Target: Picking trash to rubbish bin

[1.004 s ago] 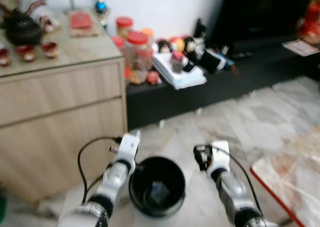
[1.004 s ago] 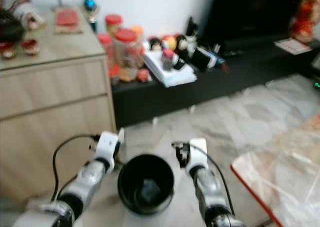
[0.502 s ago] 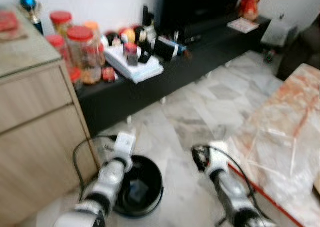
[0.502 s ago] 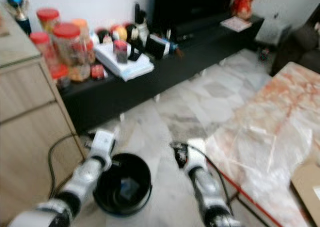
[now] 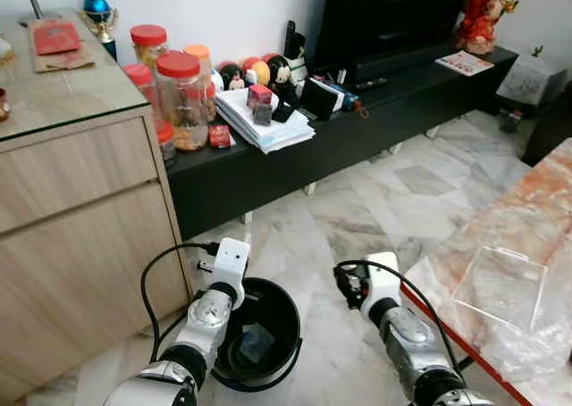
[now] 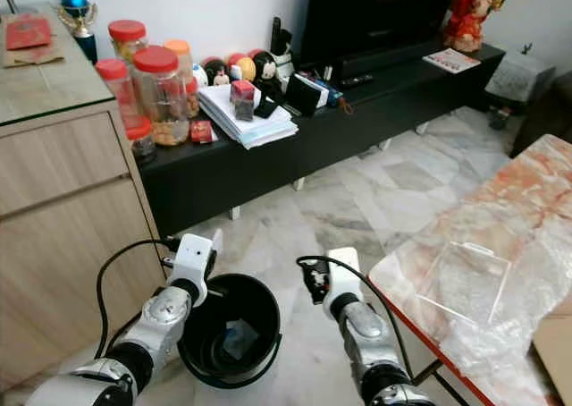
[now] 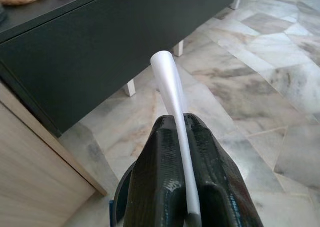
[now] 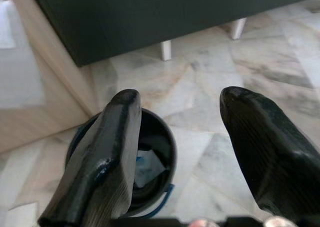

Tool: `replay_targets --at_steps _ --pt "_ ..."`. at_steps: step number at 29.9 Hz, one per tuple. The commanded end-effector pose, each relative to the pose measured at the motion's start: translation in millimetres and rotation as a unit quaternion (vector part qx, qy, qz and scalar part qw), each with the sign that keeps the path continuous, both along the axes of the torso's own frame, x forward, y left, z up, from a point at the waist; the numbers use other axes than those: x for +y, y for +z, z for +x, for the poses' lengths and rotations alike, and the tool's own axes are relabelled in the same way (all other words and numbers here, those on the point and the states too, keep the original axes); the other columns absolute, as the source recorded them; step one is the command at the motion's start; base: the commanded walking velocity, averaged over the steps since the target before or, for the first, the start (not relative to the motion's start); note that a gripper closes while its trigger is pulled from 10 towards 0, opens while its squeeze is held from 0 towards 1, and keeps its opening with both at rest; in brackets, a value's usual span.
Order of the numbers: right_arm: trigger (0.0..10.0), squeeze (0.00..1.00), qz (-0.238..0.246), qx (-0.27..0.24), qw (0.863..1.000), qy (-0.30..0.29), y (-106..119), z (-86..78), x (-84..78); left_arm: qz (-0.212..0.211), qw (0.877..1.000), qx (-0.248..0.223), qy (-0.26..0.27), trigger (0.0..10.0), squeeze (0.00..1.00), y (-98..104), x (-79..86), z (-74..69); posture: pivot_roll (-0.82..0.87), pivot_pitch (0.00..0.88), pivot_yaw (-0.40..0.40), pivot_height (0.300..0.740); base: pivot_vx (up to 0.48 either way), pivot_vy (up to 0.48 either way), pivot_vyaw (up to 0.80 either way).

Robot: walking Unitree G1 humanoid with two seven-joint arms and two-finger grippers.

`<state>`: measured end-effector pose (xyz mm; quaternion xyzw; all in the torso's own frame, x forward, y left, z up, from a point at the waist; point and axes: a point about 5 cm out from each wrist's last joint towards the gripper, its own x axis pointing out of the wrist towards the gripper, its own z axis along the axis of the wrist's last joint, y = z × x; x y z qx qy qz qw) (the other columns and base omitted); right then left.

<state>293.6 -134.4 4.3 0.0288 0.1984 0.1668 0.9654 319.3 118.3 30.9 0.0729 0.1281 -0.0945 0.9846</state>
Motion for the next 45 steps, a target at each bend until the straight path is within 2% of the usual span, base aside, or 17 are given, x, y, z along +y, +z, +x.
replay_targets --at_steps 1,8,14,19,25,30,31,32,33,45 --pt "10.0 0.00 -0.006 -0.007 1.000 0.019 4.6 3.3 2.4 -0.003 1.000 0.007 -0.003 10.0 0.00 2.3 -5.8 3.3 0.15 0.060 -0.123 0.740 0.000 0.000 0.00" --pt "10.0 0.00 0.002 0.002 0.996 0.093 4.3 -3.4 29.3 -0.007 1.000 0.024 -0.013 10.0 0.00 4.6 -17.3 7.2 0.11 0.084 -0.139 0.740 0.000 0.000 0.00" --pt "10.0 0.00 0.002 -0.010 0.989 0.151 10.5 -12.9 43.3 -0.010 0.999 0.039 -0.028 10.0 0.00 1.2 -25.4 4.5 0.06 0.117 -0.152 0.740 0.000 0.000 0.00" --pt "10.0 0.00 0.001 -0.015 0.988 0.151 16.2 -16.8 38.6 0.003 0.998 0.043 -0.035 10.0 0.00 -0.4 -26.4 3.4 0.03 0.142 -0.166 0.740 0.000 0.000 0.00" --pt "10.0 0.00 -0.003 -0.012 0.988 0.155 23.2 -33.1 30.8 0.002 0.999 0.042 -0.028 10.0 0.00 -0.5 -23.6 3.7 0.00 0.178 -0.184 0.740 0.000 0.000 0.00" --pt "10.0 0.00 -0.004 -0.006 0.987 0.157 26.2 -40.1 29.4 0.014 0.999 0.033 -0.024 10.0 0.00 3.8 -20.9 7.6 -0.01 0.196 -0.198 0.740 0.000 0.000 0.00" --pt "10.0 0.00 -0.004 -0.006 0.987 0.158 26.7 -40.8 29.5 0.016 0.999 0.032 -0.023 10.0 0.10 4.5 -20.2 8.3 -0.01 0.196 -0.198 0.740 0.000 0.000 0.00" --pt "10.0 0.00 -0.004 -0.005 0.987 0.159 27.8 -41.5 29.8 0.018 0.999 0.031 -0.021 10.0 0.97 5.2 -19.1 9.1 -0.01 0.198 -0.200 0.740 0.000 0.000 0.00" --pt "10.0 0.00 -0.004 -0.004 0.987 0.159 29.0 -42.1 30.0 0.019 0.999 0.030 -0.020 10.0 1.00 5.6 -18.3 9.6 -0.01 0.199 -0.200 0.740 0.000 0.000 0.00" --pt "10.0 0.00 -0.001 -0.001 0.986 0.165 41.1 -46.2 33.8 0.032 0.999 0.017 -0.007 10.0 1.00 12.2 -12.5 15.5 -0.01 0.199 -0.205 0.740 0.000 0.000 0.00"
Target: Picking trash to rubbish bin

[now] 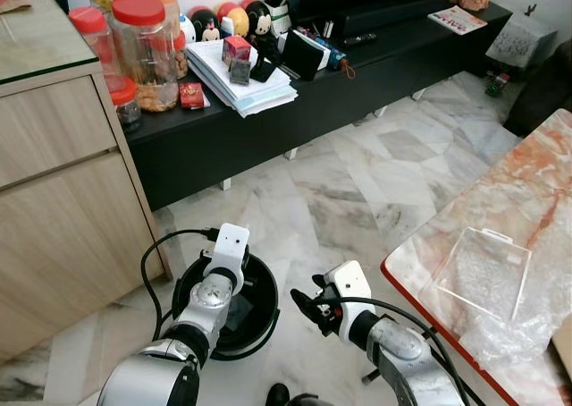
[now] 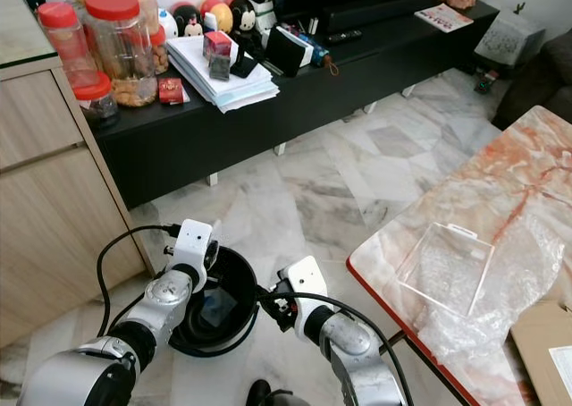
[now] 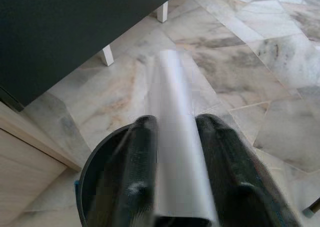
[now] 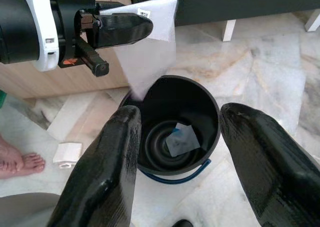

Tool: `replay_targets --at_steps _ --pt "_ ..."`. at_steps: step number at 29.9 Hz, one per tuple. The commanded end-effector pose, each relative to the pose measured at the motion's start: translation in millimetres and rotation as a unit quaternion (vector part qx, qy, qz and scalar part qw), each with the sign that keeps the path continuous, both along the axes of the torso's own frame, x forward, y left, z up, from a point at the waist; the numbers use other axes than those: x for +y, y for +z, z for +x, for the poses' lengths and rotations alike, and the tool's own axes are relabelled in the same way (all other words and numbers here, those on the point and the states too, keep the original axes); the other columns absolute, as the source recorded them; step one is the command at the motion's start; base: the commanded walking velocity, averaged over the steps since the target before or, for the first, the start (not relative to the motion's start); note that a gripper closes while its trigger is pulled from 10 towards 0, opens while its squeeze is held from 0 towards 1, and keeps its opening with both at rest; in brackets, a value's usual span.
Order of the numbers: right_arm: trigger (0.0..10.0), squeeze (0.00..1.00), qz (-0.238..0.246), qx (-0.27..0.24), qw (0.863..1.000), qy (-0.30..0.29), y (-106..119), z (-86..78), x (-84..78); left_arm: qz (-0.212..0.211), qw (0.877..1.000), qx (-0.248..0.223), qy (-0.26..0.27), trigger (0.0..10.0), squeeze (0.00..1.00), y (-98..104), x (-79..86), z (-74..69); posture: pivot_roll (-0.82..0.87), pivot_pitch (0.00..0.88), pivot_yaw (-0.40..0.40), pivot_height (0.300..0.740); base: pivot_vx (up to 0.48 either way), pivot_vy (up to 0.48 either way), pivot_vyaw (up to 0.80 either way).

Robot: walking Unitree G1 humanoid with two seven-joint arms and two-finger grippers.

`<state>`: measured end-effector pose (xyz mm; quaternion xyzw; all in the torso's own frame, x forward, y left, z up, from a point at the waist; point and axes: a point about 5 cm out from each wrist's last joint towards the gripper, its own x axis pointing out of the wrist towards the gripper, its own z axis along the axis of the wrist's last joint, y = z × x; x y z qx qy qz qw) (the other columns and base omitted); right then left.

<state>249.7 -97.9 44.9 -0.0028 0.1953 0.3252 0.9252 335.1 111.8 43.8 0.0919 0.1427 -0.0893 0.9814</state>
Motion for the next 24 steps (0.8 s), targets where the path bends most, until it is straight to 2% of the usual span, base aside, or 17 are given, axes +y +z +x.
replay_targets --at_steps 1,24 --pt "10.0 0.00 -0.004 0.005 1.000 -0.001 1.1 -2.6 -2.7 0.011 1.000 0.005 -0.011 10.0 1.00 -0.7 -6.0 -0.3 -0.01 0.199 -0.205 0.740 0.000 0.000 0.00" --pt "10.0 0.00 -0.009 0.005 1.000 -0.002 2.8 0.5 -4.3 0.008 1.000 0.006 -0.009 10.0 1.00 -1.2 -4.5 -0.5 0.00 0.191 -0.214 0.740 0.000 0.000 0.00"
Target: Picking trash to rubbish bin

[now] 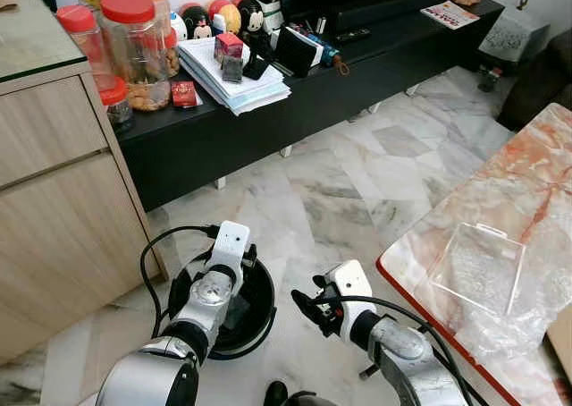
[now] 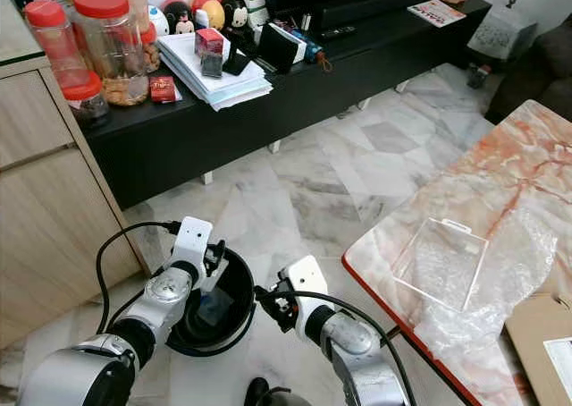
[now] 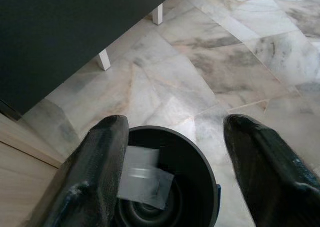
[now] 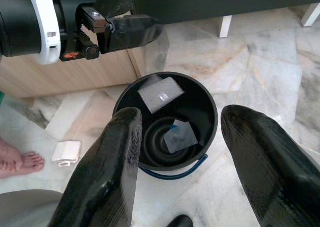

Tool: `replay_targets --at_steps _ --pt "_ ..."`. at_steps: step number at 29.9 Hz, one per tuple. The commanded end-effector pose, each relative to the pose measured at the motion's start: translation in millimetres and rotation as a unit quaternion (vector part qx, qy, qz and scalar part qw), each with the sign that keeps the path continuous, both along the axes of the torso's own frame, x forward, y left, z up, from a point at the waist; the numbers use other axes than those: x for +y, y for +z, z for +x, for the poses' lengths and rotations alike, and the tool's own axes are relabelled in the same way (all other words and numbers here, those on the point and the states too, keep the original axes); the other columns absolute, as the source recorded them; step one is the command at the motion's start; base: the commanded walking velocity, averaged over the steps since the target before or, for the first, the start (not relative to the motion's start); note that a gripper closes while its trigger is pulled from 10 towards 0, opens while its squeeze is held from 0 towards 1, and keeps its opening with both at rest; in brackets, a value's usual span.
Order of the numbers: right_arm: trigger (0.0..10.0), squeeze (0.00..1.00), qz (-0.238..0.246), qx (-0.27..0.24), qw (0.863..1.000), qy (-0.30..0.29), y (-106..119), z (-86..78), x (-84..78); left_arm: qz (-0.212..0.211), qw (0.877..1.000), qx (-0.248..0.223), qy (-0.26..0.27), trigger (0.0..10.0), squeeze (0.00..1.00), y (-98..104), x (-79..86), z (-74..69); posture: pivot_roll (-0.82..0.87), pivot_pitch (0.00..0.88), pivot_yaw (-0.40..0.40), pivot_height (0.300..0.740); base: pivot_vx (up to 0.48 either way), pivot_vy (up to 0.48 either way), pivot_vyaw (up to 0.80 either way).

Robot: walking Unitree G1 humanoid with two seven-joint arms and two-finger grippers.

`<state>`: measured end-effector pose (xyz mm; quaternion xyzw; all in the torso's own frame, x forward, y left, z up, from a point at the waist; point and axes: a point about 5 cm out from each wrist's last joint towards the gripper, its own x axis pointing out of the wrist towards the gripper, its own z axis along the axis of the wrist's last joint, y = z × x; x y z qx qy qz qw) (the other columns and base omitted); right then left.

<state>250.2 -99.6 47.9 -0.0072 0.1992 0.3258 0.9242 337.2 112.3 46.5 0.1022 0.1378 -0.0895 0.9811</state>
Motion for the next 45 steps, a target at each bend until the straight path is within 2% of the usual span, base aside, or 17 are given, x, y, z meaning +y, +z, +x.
replay_targets --at_steps 1,2,3,4,7,11,14,16,17,22,27,40,42,45 --pt "10.0 0.00 -0.004 0.003 1.000 -0.003 -0.2 0.1 -2.7 0.000 1.000 0.012 -0.007 10.0 1.00 -3.9 -5.3 -2.6 0.00 0.193 -0.215 0.740 0.000 0.000 0.00" --pt "10.0 0.00 -0.004 0.003 1.000 -0.003 -0.2 0.3 -2.8 0.002 1.000 0.011 -0.007 10.0 1.00 -3.9 -5.4 -2.7 0.00 0.193 -0.215 0.740 0.000 0.000 0.00" --pt "10.0 0.00 -0.004 0.003 1.000 -0.004 -0.3 0.9 -3.2 0.006 1.000 0.012 -0.008 10.0 0.32 -4.4 -5.6 -2.9 0.00 0.193 -0.217 0.740 0.000 0.000 0.00" --pt "10.0 0.00 -0.004 0.003 1.000 -0.004 -0.3 1.1 -3.3 0.006 1.000 0.012 -0.008 10.0 0.00 -4.9 -5.5 -3.3 0.00 0.193 -0.217 0.740 0.000 0.000 0.00" --pt "10.0 0.00 -0.005 0.002 1.000 -0.005 -0.9 2.2 -3.4 0.003 1.000 0.020 -0.004 10.0 0.00 -9.8 -4.1 -7.2 0.01 0.190 -0.216 0.740 0.000 0.000 0.00" --pt "10.0 0.00 -0.006 0.003 1.000 -0.010 -2.9 5.2 -4.4 0.002 0.999 0.042 0.004 10.0 0.00 -26.4 0.8 -21.3 0.02 0.186 -0.214 0.740 0.000 0.000 0.00" --pt "10.0 0.00 -0.010 0.002 1.000 -0.028 -7.8 9.8 -9.0 0.001 0.998 0.063 0.013 10.0 0.00 -43.5 7.2 -38.0 0.03 0.176 -0.208 0.740 0.000 0.000 0.00" --pt "10.0 0.00 -0.011 0.002 0.999 -0.032 -8.6 10.3 -10.3 0.000 0.998 0.065 0.016 10.0 0.00 -45.8 8.3 -40.5 0.03 0.176 -0.208 0.740 0.000 0.000 0.00" --pt "10.0 0.00 -0.017 0.001 0.998 -0.056 -13.3 13.8 -18.4 -0.005 0.997 0.070 0.026 10.0 0.00 -52.8 12.8 -48.6 0.06 0.161 -0.203 0.740 0.000 0.000 0.00" --pt "10.0 0.00 -0.033 0.027 0.994 -0.104 -32.0 18.8 -38.6 -0.010 0.995 0.080 0.058 10.0 0.00 -64.7 24.9 -63.5 0.08 0.134 -0.192 0.740 0.000 0.000 0.00" --pt "10.0 0.00 -0.037 0.038 0.992 -0.116 -41.6 17.1 -46.4 -0.018 0.992 0.088 0.091 10.0 0.00 -69.1 33.3 -68.8 0.10 0.118 -0.188 0.740 0.000 0.000 0.00" --pt "10.0 0.00 -0.029 0.052 0.990 -0.128 -54.4 21.3 -53.3 -0.010 0.989 0.099 0.111 10.0 0.00 -76.3 40.1 -78.3 0.13 0.080 -0.177 0.740 0.000 0.000 0.00" --pt "10.0 0.00 -0.056 0.073 0.987 -0.134 -66.1 13.7 -61.8 -0.008 0.988 0.102 0.118 10.0 0.00 -76.8 43.2 -78.4 0.14 0.065 -0.176 0.740 0.000 0.000 0.00" --pt "10.0 0.00 -0.063 0.079 0.984 -0.146 -69.5 11.3 -68.5 -0.007 0.987 0.103 0.123 10.0 0.00 -76.9 45.1 -78.4 0.14 0.059 -0.175 0.740 0.000 0.000 0.00"
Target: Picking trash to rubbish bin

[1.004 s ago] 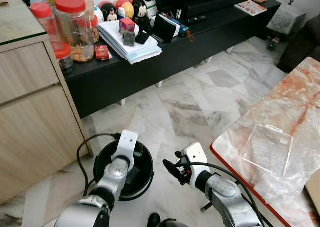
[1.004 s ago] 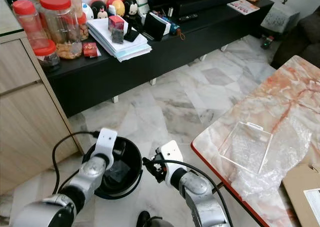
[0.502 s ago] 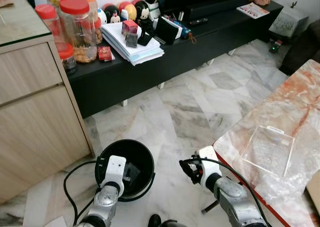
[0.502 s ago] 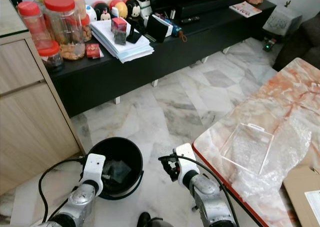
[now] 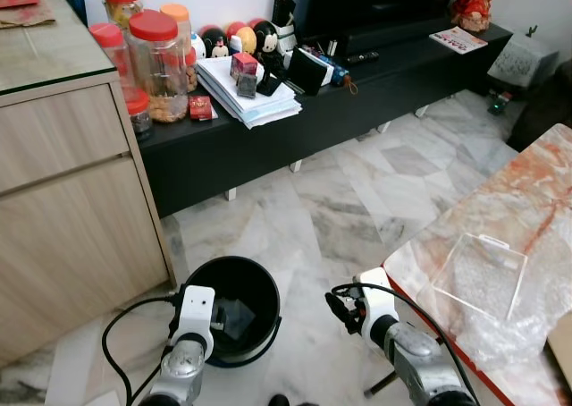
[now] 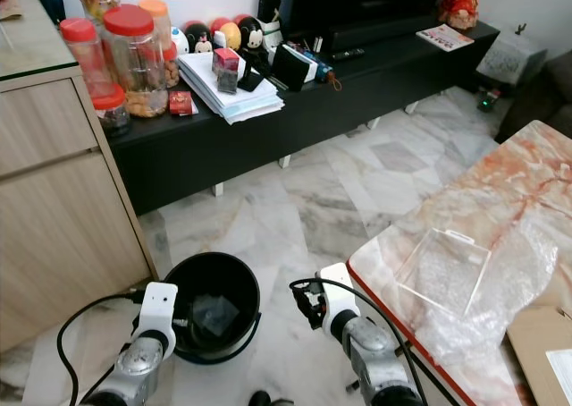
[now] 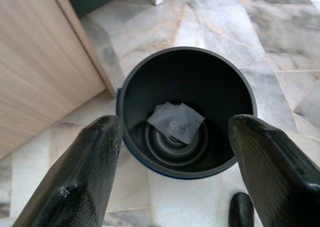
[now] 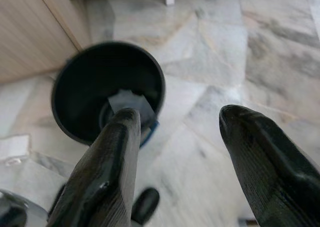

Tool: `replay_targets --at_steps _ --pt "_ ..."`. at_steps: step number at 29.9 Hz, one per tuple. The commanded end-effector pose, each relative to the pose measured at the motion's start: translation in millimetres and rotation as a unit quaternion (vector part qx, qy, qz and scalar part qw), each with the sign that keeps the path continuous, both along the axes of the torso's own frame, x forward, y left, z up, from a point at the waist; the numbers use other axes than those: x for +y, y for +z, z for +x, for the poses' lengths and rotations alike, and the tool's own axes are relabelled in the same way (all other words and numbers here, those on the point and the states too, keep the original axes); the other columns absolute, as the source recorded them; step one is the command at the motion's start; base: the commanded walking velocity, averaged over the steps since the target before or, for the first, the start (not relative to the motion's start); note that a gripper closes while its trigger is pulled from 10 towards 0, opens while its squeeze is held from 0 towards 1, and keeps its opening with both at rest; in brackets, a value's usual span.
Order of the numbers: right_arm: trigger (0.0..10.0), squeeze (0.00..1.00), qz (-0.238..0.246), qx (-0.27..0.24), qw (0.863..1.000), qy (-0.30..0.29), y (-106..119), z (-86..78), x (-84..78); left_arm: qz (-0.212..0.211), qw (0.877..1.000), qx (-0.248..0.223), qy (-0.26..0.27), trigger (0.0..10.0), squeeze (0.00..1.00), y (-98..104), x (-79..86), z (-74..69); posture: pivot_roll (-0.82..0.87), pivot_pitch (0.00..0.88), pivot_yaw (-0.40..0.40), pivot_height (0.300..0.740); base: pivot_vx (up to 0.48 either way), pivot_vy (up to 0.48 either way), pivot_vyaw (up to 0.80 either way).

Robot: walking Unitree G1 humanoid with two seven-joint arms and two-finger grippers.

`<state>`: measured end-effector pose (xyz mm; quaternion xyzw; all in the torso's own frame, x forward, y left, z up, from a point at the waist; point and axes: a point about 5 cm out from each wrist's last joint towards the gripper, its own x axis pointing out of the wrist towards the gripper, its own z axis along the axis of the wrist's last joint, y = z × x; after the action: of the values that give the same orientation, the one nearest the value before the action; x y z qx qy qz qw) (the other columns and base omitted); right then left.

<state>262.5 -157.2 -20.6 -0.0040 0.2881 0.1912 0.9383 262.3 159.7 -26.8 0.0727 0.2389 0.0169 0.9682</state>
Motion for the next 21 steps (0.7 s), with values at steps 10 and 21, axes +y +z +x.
replay_targets --at_steps 10,21 --pt "10.0 0.00 -0.070 0.046 0.991 -0.104 -24.6 -28.6 -45.6 0.005 0.999 0.026 0.022 10.0 0.00 -10.1 2.3 -11.7 0.14 0.039 -0.176 0.740 0.000 0.000 0.00" --pt "10.0 0.00 -0.071 0.093 0.975 -0.188 -40.1 -52.7 -61.7 0.015 0.997 0.077 0.022 10.0 0.00 -29.1 5.7 -37.8 0.14 0.019 -0.168 0.740 0.000 0.000 0.00"
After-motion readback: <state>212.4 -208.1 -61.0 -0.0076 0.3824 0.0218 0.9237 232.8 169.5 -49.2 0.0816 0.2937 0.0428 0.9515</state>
